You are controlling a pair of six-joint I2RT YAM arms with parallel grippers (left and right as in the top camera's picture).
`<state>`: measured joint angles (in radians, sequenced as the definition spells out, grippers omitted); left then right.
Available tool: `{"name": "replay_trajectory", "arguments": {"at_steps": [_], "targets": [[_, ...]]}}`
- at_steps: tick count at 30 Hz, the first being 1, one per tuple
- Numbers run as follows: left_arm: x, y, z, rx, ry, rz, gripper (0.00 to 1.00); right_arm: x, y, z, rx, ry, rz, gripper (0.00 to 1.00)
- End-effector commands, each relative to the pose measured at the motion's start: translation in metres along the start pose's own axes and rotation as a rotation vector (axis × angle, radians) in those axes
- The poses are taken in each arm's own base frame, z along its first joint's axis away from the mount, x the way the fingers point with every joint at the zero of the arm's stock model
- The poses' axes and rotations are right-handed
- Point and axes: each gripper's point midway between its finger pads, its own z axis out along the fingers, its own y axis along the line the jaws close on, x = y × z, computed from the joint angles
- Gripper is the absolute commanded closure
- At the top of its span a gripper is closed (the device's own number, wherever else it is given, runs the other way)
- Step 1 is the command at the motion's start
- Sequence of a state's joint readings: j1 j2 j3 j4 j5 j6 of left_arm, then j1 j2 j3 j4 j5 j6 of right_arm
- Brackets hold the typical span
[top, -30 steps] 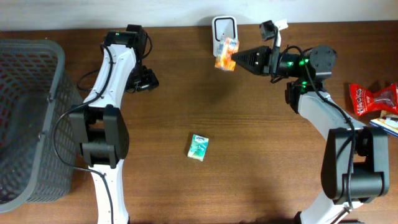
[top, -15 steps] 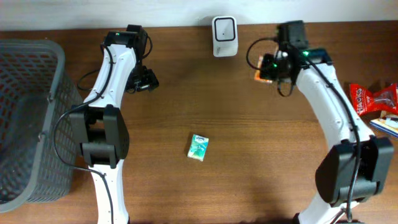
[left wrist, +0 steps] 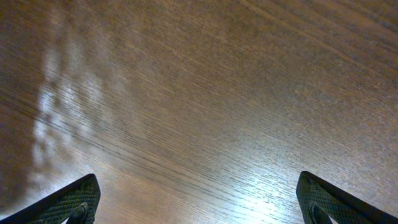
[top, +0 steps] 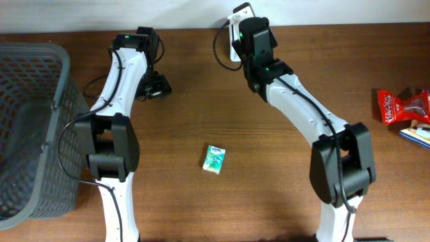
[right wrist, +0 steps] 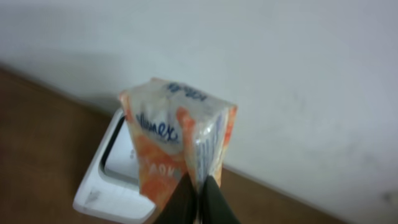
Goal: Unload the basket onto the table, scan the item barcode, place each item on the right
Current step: 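Hold orange tissue pack in front of scanner with right gripper, then carry orange tissue pack to right edge and release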
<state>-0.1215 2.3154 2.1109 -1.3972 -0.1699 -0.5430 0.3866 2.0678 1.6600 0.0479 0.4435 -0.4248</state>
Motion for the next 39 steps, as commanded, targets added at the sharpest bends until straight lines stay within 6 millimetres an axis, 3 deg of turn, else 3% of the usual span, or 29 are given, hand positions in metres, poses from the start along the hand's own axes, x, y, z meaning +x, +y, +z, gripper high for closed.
{"name": "replay_trajectory", "arguments": {"at_steps": [1, 4, 9, 17, 20, 22, 24, 25, 26, 27, 29, 32, 34, 36, 37, 38, 39], "targets": [[0.001, 0.001, 0.002, -0.013, 0.001, -0.002, 0.01, 0.017, 0.021, 0.031, 0.021, -0.027, -0.162, 0.96], [0.001, 0.001, 0.002, -0.013, 0.001, -0.001, 0.01, 0.025, 0.025, 0.047, 0.043, -0.056, -0.155, 0.96], [0.001, 0.001, 0.002, -0.013, 0.002, -0.002, 0.01, 0.056, 0.017, 0.065, 0.038, -0.003, -0.156, 0.96], [0.001, 0.001, 0.003, -0.014, 0.003, -0.002, 0.01, 0.060, 0.018, 0.065, 0.034, 0.009, -0.127, 0.96], [0.001, 0.001, 0.003, -0.015, 0.004, -0.002, 0.01, 0.069, -0.011, 0.060, 0.193, 0.069, 0.070, 0.96], [0.001, 0.001, 0.003, -0.015, 0.004, -0.002, 0.01, 0.072, -0.053, 0.044, 0.374, 0.106, 0.234, 0.96], [0.001, 0.001, 0.003, -0.015, 0.004, -0.002, 0.01, 0.077, -0.103, 0.023, 0.430, 0.155, 0.373, 0.96], [0.001, 0.001, 0.003, -0.015, 0.004, -0.001, 0.01, 0.091, -0.135, 0.012, 0.461, 0.202, 0.454, 0.96], [0.001, 0.001, 0.003, -0.015, 0.004, -0.002, 0.01, 0.121, -0.177, -0.006, 0.527, 0.292, 0.530, 0.96], [0.001, 0.001, 0.003, -0.015, 0.004, -0.002, 0.01, 0.143, -0.200, -0.017, 0.568, 0.354, 0.563, 0.96], [0.001, 0.001, 0.003, -0.015, 0.004, -0.002, 0.01, 0.213, -0.248, -0.046, 0.669, 0.550, 0.611, 0.96], [0.001, 0.001, 0.003, -0.015, 0.004, -0.002, 0.01, 0.311, -0.306, -0.096, 0.769, 0.822, 0.640, 0.96], [0.001, 0.001, 0.003, -0.015, 0.004, -0.001, 0.01, 0.356, -0.331, -0.125, 0.787, 0.921, 0.714, 0.96], [0.001, 0.001, 0.003, -0.015, 0.004, -0.001, 0.01, 0.381, -0.338, -0.138, 0.751, 0.965, 0.792, 0.96], [0.001, 0.001, 0.003, -0.015, 0.004, -0.001, 0.01, 0.391, -0.339, -0.144, 0.728, 0.987, 0.829, 0.73], [0.001, 0.001, 0.003, -0.015, 0.004, -0.001, 0.01, 0.393, -0.337, -0.146, 0.720, 0.998, 0.833, 0.27], [0.001, 0.001, 0.003, -0.015, 0.004, -0.001, 0.01, 0.390, -0.333, -0.147, 0.696, 1.006, 0.838, 0.01]]}}
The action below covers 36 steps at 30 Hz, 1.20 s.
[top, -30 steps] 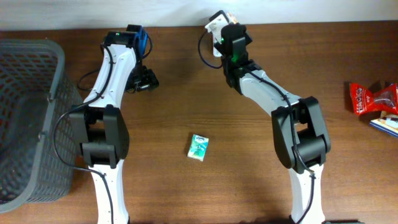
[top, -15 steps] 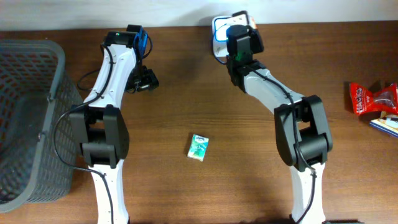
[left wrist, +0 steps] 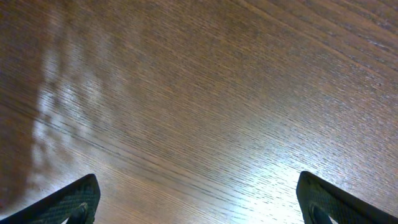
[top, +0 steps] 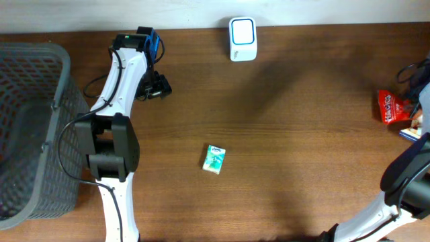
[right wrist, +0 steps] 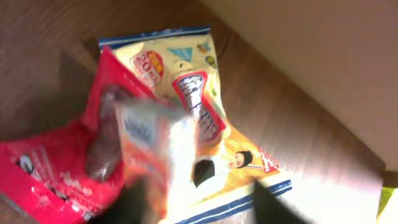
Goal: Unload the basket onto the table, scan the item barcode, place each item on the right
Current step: 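Carry orange tissue pack to right edge and release, then grasp green Kleenex tissue pack with right gripper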
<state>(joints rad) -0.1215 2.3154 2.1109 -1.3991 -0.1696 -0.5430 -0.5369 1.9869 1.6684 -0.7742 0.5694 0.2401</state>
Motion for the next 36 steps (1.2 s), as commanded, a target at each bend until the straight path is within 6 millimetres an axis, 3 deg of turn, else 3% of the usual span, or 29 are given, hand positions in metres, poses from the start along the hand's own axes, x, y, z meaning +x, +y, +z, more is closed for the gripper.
{"name": "replay_trajectory", "arguments": {"at_steps": [1, 3, 4, 5, 6, 7, 8, 9, 10, 13, 15, 17, 18, 19, 21, 24, 27, 28, 32, 36], "targets": [[0.001, 0.001, 0.003, -0.015, 0.002, -0.001, 0.01, 0.007, 0.013, -0.008, -0.073, 0.030, -0.004, 0.01], [0.001, 0.001, 0.003, -0.015, 0.002, -0.002, 0.01, -0.003, 0.009, -0.039, -0.098, -0.019, 0.004, 0.02], [0.001, 0.001, 0.003, -0.015, 0.002, -0.001, 0.01, -0.016, 0.004, -0.074, -0.147, -0.081, 0.079, 0.01], [0.001, 0.001, 0.003, -0.015, 0.002, -0.001, 0.01, -0.026, 0.013, -0.119, -0.290, -0.145, 0.096, 0.01], [0.001, 0.001, 0.003, -0.015, 0.002, -0.001, 0.01, -0.026, 0.037, -0.172, -0.520, -0.180, 0.079, 0.01], [0.001, 0.001, 0.003, -0.015, 0.002, -0.001, 0.01, -0.016, 0.061, -0.216, -0.738, -0.172, 0.036, 0.01], [0.001, 0.001, 0.003, -0.015, 0.002, -0.001, 0.01, 0.020, 0.090, -0.274, -1.039, -0.069, -0.061, 0.01], [0.001, 0.001, 0.003, -0.015, 0.002, -0.002, 0.01, 0.069, 0.112, -0.328, -1.299, 0.100, -0.176, 0.01], [0.001, 0.001, 0.003, -0.015, 0.002, -0.001, 0.01, 0.093, 0.122, -0.339, -1.329, 0.175, -0.235, 0.01], [0.001, 0.001, 0.003, -0.015, 0.002, -0.002, 0.01, 0.184, 0.161, -0.342, -1.249, 0.352, -0.473, 0.04], [0.001, 0.001, 0.003, -0.015, 0.002, -0.001, 0.01, 0.260, 0.188, -0.336, -1.190, 0.478, -0.657, 0.04], [0.001, 0.001, 0.003, -0.015, 0.002, -0.001, 0.01, 0.316, 0.201, -0.331, -1.123, 0.603, -0.745, 0.26], [0.001, 0.001, 0.003, -0.015, 0.002, -0.001, 0.01, 0.338, 0.206, -0.329, -1.088, 0.652, -0.763, 0.29], [0.001, 0.001, 0.003, -0.015, 0.002, -0.002, 0.01, 0.374, 0.215, -0.326, -1.037, 0.707, -0.790, 0.34], [0.001, 0.001, 0.003, -0.015, 0.002, -0.001, 0.01, 0.414, 0.226, -0.322, -0.987, 0.752, -0.831, 0.38], [0.001, 0.001, 0.003, -0.015, 0.002, -0.001, 0.01, 0.448, 0.229, -0.316, -0.931, 0.768, -0.880, 0.41], [0.000, 0.001, 0.003, -0.015, 0.003, -0.002, 0.01, 0.452, 0.229, -0.301, -0.846, 0.699, -0.844, 0.41], [0.000, 0.001, 0.003, -0.015, 0.003, -0.002, 0.01, 0.454, 0.229, -0.299, -0.829, 0.696, -0.832, 0.45], [0.000, 0.001, 0.003, -0.015, 0.003, -0.002, 0.01, 0.481, 0.236, -0.292, -0.840, 0.673, -0.785, 0.54], [0.000, 0.001, 0.003, -0.015, 0.003, -0.002, 0.01, 0.479, 0.240, -0.279, -0.806, 0.621, -0.732, 0.59]]}}
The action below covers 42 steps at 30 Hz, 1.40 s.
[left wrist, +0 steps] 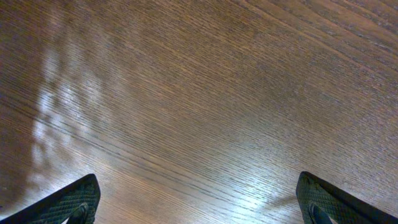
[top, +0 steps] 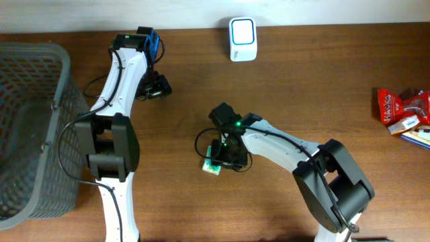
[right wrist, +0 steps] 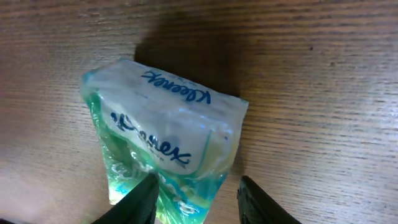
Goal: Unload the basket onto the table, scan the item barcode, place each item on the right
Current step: 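Grasp green Kleenex tissue pack with right gripper, then hold green tissue pack in front of scanner with right gripper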
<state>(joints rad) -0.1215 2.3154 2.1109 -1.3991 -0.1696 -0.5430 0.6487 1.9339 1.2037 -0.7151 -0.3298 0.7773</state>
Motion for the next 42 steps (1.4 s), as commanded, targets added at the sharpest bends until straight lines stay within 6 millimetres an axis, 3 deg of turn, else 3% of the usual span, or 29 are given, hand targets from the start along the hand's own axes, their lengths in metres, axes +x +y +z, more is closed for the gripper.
{"name": "replay_trajectory", "arguments": {"at_steps": [1, 4, 7, 9, 12, 14, 18, 20, 21, 22, 23, 24, 25, 26, 28, 29, 30, 32, 34, 36, 40, 42], "targets": [[0.000, 0.001, 0.003, -0.015, 0.003, -0.002, 0.01, -0.006, -0.017, 0.006, 0.077, -0.053, 0.028, 0.81], [0.000, 0.001, 0.003, -0.015, 0.003, -0.002, 0.01, -0.007, -0.018, 0.006, 0.081, -0.057, 0.006, 0.96], [0.000, 0.001, 0.003, -0.015, 0.003, -0.002, 0.01, -0.011, -0.012, -0.003, 0.045, -0.031, -0.164, 0.96], [0.000, 0.001, 0.003, -0.015, 0.003, -0.002, 0.01, -0.019, 0.017, -0.031, -0.199, 0.033, -0.347, 0.96], [0.000, 0.001, 0.003, -0.015, 0.003, -0.002, 0.01, -0.023, 0.062, -0.096, -0.710, 0.065, -0.523, 0.96], [0.000, 0.001, 0.003, -0.015, 0.003, -0.002, 0.01, -0.032, 0.067, -0.135, -0.947, 0.031, -0.571, 0.96], [0.000, 0.001, 0.003, -0.015, 0.003, -0.002, 0.01, -0.052, 0.066, -0.194, -1.230, -0.094, -0.713, 0.96], [0.000, 0.001, 0.003, -0.015, 0.003, -0.002, 0.01, -0.060, 0.065, -0.199, -1.229, -0.109, -0.707, 0.96], [0.000, 0.001, 0.003, -0.015, 0.003, -0.002, 0.01, -0.079, 0.065, -0.187, -1.123, -0.134, -0.614, 0.96], [0.000, 0.001, 0.003, -0.015, 0.003, -0.002, 0.01, -0.112, 0.055, -0.164, -0.931, -0.215, -0.454, 0.96], [0.000, 0.001, 0.003, -0.015, 0.003, -0.002, 0.01, -0.127, 0.048, -0.155, -0.839, -0.266, -0.393, 0.96], [0.000, 0.001, 0.003, -0.015, 0.003, -0.002, 0.01, -0.157, 0.025, -0.143, -0.631, -0.375, -0.293, 0.96], [0.000, 0.001, 0.003, -0.015, 0.003, -0.002, 0.01, -0.184, -0.006, -0.146, -0.383, -0.469, -0.192, 0.96], [0.000, 0.001, 0.003, -0.015, 0.003, -0.002, 0.01, -0.208, -0.037, -0.175, -0.095, -0.592, -0.173, 0.96], [0.000, 0.001, 0.003, -0.015, 0.003, -0.002, 0.01, -0.233, -0.063, -0.243, 0.246, -0.787, -0.183, 0.96], [0.000, 0.001, 0.003, -0.015, 0.003, -0.002, 0.01, -0.252, -0.072, -0.301, 0.490, -0.978, -0.201, 0.96], [0.000, 0.001, 0.003, -0.015, 0.003, -0.002, 0.01, -0.263, -0.069, -0.323, 0.579, -1.067, -0.250, 0.96], [0.001, 0.000, 0.003, -0.015, 0.002, -0.001, 0.01, -0.287, -0.048, -0.338, 0.640, -1.183, -0.376, 0.96], [0.001, 0.001, 0.003, -0.015, 0.002, -0.001, 0.01, -0.320, -0.033, -0.329, 0.685, -1.257, -0.499, 0.96], [0.001, 0.001, 0.003, -0.015, 0.002, -0.001, 0.01, -0.350, 0.012, -0.285, 0.627, -1.294, -0.837, 0.96], [0.001, 0.001, 0.003, -0.015, 0.002, -0.001, 0.01, -0.372, 0.011, -0.223, 0.818, -1.185, -1.114, 0.96], [0.001, 0.001, 0.003, -0.015, 0.002, -0.002, 0.01, -0.375, 0.008, -0.206, 0.820, -1.154, -1.130, 0.96]]}}
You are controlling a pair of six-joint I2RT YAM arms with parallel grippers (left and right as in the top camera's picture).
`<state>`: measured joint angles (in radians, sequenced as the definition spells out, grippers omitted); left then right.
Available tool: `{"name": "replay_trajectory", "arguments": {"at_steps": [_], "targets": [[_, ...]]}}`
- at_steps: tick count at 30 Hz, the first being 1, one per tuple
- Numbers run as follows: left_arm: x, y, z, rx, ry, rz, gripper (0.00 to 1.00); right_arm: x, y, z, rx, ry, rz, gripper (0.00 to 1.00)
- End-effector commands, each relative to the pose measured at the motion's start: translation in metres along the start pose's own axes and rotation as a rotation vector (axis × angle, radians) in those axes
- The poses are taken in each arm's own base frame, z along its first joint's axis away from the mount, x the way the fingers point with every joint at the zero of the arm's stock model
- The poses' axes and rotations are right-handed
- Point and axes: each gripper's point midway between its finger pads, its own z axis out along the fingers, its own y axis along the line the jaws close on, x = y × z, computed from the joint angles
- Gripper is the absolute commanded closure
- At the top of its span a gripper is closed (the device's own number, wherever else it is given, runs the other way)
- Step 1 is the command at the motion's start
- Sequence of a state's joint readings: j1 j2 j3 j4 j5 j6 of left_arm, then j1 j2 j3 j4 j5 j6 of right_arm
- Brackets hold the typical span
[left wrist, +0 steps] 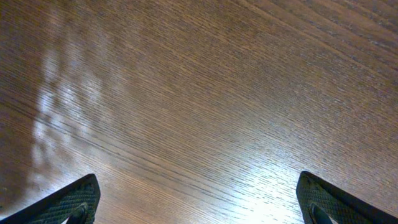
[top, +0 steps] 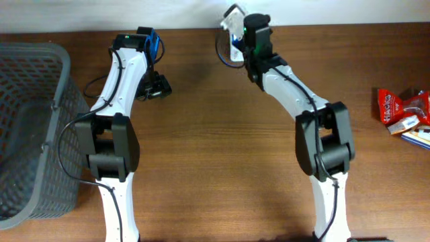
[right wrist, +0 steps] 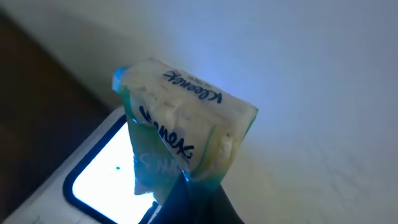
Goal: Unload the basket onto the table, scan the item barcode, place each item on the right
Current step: 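Hold green tissue pack in front of scanner with right gripper, then carry green tissue pack to right edge and release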
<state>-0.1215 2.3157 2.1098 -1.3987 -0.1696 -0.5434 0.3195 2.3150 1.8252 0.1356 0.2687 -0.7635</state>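
Note:
A green Kleenex tissue pack [right wrist: 180, 127] is pinched at its lower edge by my right gripper [right wrist: 194, 200], which is shut on it. The pack hangs just above the white scanner [right wrist: 93, 177], whose window glows bright. From overhead, the pack [top: 232, 15] and right gripper [top: 238, 25] are at the table's far edge, with the arm covering most of the scanner [top: 232, 52]. My left gripper [left wrist: 199, 211] is open over bare wood, with only its dark fingertips [left wrist: 69, 200] showing. Overhead it sits at the back left [top: 158, 86].
A grey mesh basket [top: 27, 128] stands at the left edge of the table. Red and yellow snack packs [top: 402, 111] lie at the far right edge. A pale wall runs behind the scanner.
My right gripper was open around the green tissue pack lying mid-table. It is now shut on that pack and holds it over the lit scanner at the back. The left arm has not moved.
My right gripper first held an orange tissue pack over the scanner. Then it was at the far right above the snack packs with that pack. Then it stood open at the green pack mid-table, and now holds the green pack at the scanner.

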Motion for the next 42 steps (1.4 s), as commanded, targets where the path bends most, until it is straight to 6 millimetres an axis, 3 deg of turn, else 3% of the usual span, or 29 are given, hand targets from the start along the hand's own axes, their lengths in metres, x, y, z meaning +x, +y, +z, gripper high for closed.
{"name": "replay_trajectory", "arguments": {"at_steps": [1, 3, 7, 14, 16, 17, 20, 21, 22, 23, 24, 27, 29, 30, 31, 32, 33, 35, 37, 38, 40, 41, 42], "targets": [[0.000, 0.001, 0.003, -0.014, 0.002, -0.001, 0.01, 0.004, 0.015, 0.007, -0.023, 0.000, -0.085, 0.96], [0.001, 0.000, 0.003, -0.014, 0.001, -0.001, 0.01, 0.021, 0.024, 0.011, -0.039, 0.056, -0.281, 0.96], [0.000, 0.001, 0.003, -0.014, 0.002, -0.003, 0.01, 0.027, 0.009, 0.010, 0.020, 0.116, -0.575, 0.96], [0.002, -0.002, 0.002, -0.014, 0.000, 0.005, 0.01, 0.033, 0.010, 0.009, 0.011, 0.140, -0.568, 0.96], [0.002, -0.002, 0.002, -0.014, 0.001, 0.005, 0.01, 0.030, -0.015, 0.007, 0.143, 0.169, -0.374, 0.96], [0.002, -0.002, 0.002, -0.014, 0.001, 0.005, 0.01, 0.029, -0.060, -0.003, 0.365, 0.184, -0.096, 0.96], [0.001, -0.001, 0.002, -0.014, 0.001, 0.004, 0.01, 0.057, -0.120, -0.031, 0.607, 0.281, 0.190, 0.96], [0.002, -0.002, 0.002, -0.014, 0.000, 0.005, 0.01, 0.087, -0.144, -0.047, 0.689, 0.375, 0.283, 0.96], [0.002, -0.002, 0.002, -0.014, 0.000, 0.005, 0.01, 0.114, -0.155, -0.055, 0.692, 0.463, 0.301, 0.96], [0.002, -0.002, 0.002, -0.014, 0.000, 0.005, 0.01, 0.154, -0.163, -0.066, 0.673, 0.576, 0.344, 0.96], [0.002, -0.002, 0.002, -0.014, 0.001, 0.005, 0.01, 0.224, -0.168, -0.087, 0.641, 0.742, 0.473, 0.96], [0.002, -0.002, 0.002, -0.014, 0.000, 0.005, 0.01, 0.349, -0.141, -0.126, 0.376, 0.998, 0.906, 0.96], [0.002, -0.002, 0.002, -0.014, 0.000, 0.005, 0.01, 0.399, -0.141, -0.155, 0.268, 1.075, 1.099, 0.96], [0.002, -0.002, 0.002, -0.014, 0.000, 0.005, 0.01, 0.417, -0.146, -0.169, 0.284, 1.117, 1.121, 0.76], [0.002, -0.002, 0.002, -0.014, 0.000, 0.005, 0.01, 0.429, -0.149, -0.181, 0.294, 1.150, 1.139, 0.63], [0.002, -0.002, 0.002, -0.014, 0.000, 0.005, 0.01, 0.434, -0.149, -0.188, 0.295, 1.171, 1.147, 0.48], [0.002, -0.002, 0.002, -0.014, 0.001, 0.005, 0.01, 0.434, -0.152, -0.194, 0.298, 1.177, 1.152, 0.01], [0.002, -0.002, 0.002, -0.014, 0.000, 0.006, 0.01, 0.406, -0.181, -0.205, 0.342, 1.086, 1.194, 0.01], [0.002, -0.002, 0.002, -0.014, 0.000, 0.005, 0.01, 0.350, -0.219, -0.225, 0.335, 0.907, 1.273, 0.01], [0.002, -0.002, 0.002, -0.014, 0.001, 0.005, 0.01, 0.314, -0.236, -0.245, 0.308, 0.808, 1.300, 0.01], [0.002, -0.002, 0.002, -0.014, 0.001, 0.005, 0.01, 0.264, -0.254, -0.288, 0.292, 0.699, 1.307, 0.01], [0.002, -0.002, 0.002, -0.014, 0.000, 0.005, 0.01, 0.239, -0.258, -0.320, 0.289, 0.659, 1.305, 0.01], [0.002, -0.002, 0.002, -0.014, 0.000, 0.006, 0.01, 0.226, -0.257, -0.343, 0.294, 0.647, 1.304, 0.01]]}}
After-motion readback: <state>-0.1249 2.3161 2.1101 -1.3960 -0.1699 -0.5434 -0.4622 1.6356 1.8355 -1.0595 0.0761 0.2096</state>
